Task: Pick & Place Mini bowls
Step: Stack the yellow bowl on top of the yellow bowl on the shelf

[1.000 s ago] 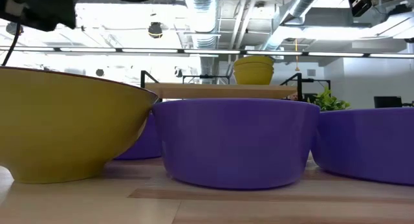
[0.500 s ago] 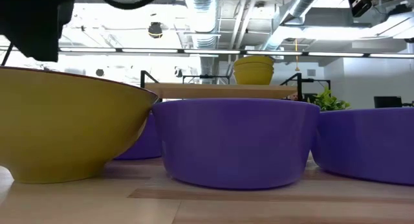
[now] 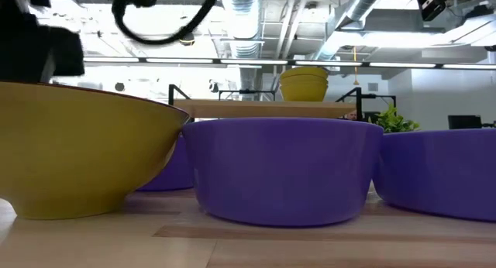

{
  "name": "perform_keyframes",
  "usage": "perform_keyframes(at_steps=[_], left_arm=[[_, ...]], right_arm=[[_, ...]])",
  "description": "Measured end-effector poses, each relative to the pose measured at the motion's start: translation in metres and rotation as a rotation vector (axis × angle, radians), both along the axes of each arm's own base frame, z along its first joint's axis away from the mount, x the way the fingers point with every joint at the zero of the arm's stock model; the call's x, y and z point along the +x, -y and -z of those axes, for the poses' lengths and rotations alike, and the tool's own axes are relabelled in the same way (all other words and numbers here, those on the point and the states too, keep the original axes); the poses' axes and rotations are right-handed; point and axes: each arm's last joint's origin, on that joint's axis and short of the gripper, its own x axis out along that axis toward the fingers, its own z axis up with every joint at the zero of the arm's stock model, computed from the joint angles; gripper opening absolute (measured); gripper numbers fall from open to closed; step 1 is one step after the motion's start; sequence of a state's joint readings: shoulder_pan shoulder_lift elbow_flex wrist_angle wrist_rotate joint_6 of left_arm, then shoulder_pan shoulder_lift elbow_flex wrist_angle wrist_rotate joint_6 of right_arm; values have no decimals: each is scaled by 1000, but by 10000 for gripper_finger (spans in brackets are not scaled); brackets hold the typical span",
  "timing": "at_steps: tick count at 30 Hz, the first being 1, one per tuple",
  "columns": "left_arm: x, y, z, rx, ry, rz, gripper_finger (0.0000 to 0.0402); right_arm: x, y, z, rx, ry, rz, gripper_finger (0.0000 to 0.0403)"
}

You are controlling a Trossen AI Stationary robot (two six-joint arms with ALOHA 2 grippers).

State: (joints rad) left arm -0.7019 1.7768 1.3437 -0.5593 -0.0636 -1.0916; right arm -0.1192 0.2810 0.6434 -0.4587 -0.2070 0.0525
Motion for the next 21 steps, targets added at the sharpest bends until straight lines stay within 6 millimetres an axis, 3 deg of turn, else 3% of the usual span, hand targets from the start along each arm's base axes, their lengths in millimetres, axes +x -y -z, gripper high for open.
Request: perform_keyframes(at_steps=[6, 21], left_arm=[[3, 3, 12, 16, -32, 22, 239], [7, -3, 12, 30, -28, -10, 239]], right_arm=[[0, 0, 0, 0, 0, 0, 70], [0, 0, 0, 0, 0, 0, 70]])
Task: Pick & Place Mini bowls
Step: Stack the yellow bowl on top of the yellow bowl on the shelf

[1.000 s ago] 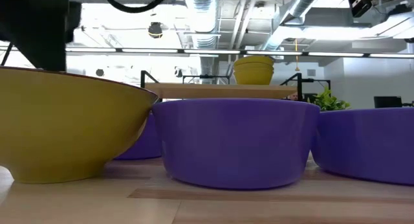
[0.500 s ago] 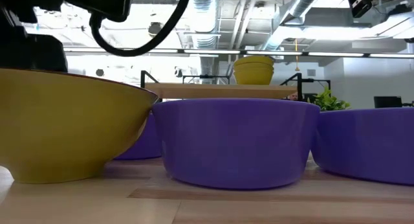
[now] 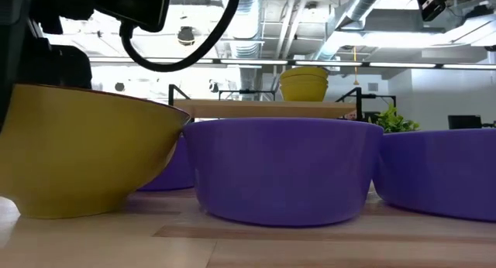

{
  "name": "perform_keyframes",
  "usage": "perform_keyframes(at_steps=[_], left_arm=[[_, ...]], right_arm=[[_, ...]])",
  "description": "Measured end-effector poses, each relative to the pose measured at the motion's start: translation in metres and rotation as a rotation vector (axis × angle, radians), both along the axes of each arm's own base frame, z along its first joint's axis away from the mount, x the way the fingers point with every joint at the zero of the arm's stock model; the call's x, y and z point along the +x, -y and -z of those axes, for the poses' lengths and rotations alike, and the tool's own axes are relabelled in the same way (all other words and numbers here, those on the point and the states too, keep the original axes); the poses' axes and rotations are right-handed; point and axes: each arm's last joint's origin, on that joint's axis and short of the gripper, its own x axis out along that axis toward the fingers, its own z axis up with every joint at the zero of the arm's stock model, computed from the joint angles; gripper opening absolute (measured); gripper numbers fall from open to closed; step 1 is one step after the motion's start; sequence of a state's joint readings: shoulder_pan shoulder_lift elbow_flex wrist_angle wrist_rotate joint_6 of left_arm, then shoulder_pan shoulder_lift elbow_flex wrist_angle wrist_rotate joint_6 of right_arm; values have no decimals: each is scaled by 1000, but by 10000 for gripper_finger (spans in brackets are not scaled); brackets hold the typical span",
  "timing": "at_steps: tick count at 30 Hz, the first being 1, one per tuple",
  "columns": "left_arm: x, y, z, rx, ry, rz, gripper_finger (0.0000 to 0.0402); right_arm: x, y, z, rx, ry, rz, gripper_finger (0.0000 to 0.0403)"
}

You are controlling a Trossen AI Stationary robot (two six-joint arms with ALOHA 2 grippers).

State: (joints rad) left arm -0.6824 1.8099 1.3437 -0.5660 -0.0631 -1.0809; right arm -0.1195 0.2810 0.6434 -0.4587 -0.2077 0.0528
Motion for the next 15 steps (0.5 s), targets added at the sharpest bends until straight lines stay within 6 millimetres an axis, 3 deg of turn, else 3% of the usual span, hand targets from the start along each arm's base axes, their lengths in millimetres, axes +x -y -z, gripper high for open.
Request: perform_keyframes(at_steps=[15], left_arm=[[1, 1, -1, -10, 13, 2, 239]], right_arm=[[0, 0, 0, 0, 0, 0, 70]])
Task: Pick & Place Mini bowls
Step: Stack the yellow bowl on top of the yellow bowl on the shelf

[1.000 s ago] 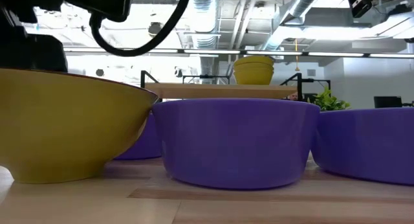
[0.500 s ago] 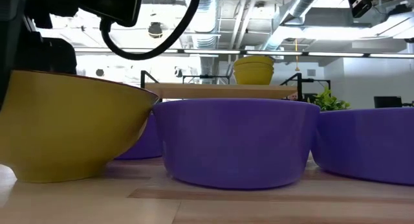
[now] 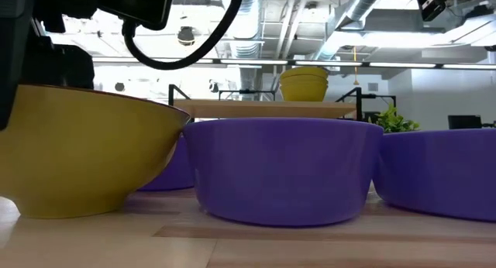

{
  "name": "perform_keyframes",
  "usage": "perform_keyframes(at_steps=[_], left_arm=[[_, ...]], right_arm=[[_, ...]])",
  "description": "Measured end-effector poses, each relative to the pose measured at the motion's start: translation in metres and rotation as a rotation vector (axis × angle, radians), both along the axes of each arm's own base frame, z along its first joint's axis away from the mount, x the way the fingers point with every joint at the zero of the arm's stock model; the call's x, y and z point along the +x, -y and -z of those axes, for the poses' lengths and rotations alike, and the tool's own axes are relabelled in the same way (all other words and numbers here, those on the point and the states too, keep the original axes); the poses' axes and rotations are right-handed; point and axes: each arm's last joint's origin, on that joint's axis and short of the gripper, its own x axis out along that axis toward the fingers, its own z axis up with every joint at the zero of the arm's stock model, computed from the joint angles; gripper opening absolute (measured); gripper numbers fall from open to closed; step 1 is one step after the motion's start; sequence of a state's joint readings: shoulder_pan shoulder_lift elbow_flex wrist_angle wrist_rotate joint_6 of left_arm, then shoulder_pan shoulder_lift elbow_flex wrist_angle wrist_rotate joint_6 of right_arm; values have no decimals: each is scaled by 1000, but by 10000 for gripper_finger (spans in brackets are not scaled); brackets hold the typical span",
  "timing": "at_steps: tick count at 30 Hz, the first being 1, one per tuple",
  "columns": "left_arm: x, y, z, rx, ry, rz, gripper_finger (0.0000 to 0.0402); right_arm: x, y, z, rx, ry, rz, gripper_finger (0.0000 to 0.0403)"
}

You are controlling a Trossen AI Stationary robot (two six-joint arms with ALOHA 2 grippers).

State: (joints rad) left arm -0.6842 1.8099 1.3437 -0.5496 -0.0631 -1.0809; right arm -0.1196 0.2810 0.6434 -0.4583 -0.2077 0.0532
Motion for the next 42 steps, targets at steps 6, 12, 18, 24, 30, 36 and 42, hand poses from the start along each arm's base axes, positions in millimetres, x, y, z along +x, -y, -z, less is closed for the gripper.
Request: perform_keyframes(at_steps=[6, 12, 18, 24, 30, 36, 42], left_arm=[[1, 1, -1, -14, 17, 1, 239], [2, 2, -2, -26, 32, 1, 239], [3, 2, -2, -26, 34, 3, 239], [3, 3, -2, -29, 37, 3, 239], [3, 2, -2, -28, 37, 3, 239], [3, 2, -2, -8, 49, 39, 198], [3, 2, -2, 40, 79, 125, 106]], right_arm=[[0, 0, 0, 35, -2, 3, 70], [0, 0, 0, 104, -8, 9, 70], [0, 0, 0, 104, -9, 9, 70], [0, 0, 0, 104, -9, 9, 70], [0, 0, 0, 105, -9, 10, 70], [0, 0, 0, 105, -9, 10, 70], [0, 0, 0, 105, -9, 10, 70]])
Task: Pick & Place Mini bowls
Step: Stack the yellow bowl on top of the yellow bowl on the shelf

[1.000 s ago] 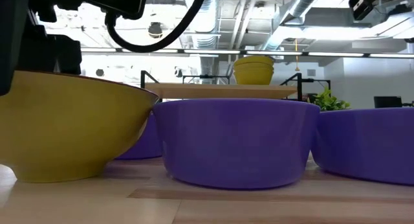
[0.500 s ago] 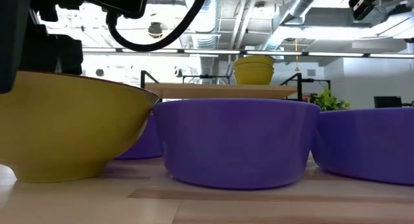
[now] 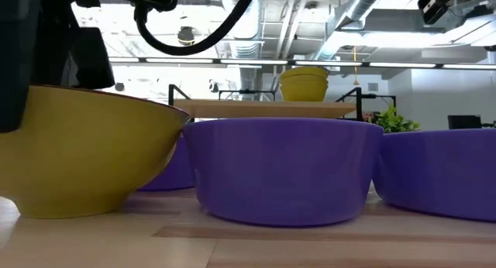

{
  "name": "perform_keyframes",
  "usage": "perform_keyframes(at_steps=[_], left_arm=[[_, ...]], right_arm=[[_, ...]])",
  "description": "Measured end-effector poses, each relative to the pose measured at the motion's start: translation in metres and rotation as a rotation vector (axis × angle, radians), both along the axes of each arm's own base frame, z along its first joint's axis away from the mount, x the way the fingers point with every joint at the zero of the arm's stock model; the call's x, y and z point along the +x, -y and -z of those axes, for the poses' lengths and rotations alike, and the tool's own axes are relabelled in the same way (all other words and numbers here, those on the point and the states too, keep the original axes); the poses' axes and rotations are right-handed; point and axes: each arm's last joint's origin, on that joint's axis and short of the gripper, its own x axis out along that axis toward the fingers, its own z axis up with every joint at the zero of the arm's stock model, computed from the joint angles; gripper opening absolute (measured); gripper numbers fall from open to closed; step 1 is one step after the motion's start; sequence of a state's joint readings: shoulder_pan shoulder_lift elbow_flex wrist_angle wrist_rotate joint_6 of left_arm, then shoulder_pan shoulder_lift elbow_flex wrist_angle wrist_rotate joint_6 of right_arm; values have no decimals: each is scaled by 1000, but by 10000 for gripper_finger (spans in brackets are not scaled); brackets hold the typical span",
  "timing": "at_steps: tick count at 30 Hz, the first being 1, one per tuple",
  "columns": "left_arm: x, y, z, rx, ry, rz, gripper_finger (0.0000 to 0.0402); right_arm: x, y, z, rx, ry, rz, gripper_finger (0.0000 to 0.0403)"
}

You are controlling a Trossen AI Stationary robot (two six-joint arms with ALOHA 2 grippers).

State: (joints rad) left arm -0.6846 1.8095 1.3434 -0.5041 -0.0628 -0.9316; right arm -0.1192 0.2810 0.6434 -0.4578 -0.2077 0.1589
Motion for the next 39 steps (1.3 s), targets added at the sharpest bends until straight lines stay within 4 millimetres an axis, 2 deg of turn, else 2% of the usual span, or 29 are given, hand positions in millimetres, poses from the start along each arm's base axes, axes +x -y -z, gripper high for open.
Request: perform_keyframes(at_steps=[5, 10, 16, 21, 32, 39], left_arm=[[-1, -1, -5, 26, 25, 7, 40], [-5, -1, -13, 0, 39, 24, 37], [-19, -3, -38, -85, 61, 48, 7], [-33, -7, -59, -96, 94, 52, 6], [-36, -10, -51, -35, 37, 11, 6], [-39, -14, -67, -78, 107, -7, 6]], right_arm=[[0, 0, 0, 0, 0, 0, 70], [0, 0, 0, 0, -1, 0, 70], [0, 0, 0, 0, -1, 0, 70], [0, 0, 0, 0, -1, 0, 70], [0, 0, 0, 0, -1, 0, 70], [1, 0, 0, 21, -5, 3, 70]])
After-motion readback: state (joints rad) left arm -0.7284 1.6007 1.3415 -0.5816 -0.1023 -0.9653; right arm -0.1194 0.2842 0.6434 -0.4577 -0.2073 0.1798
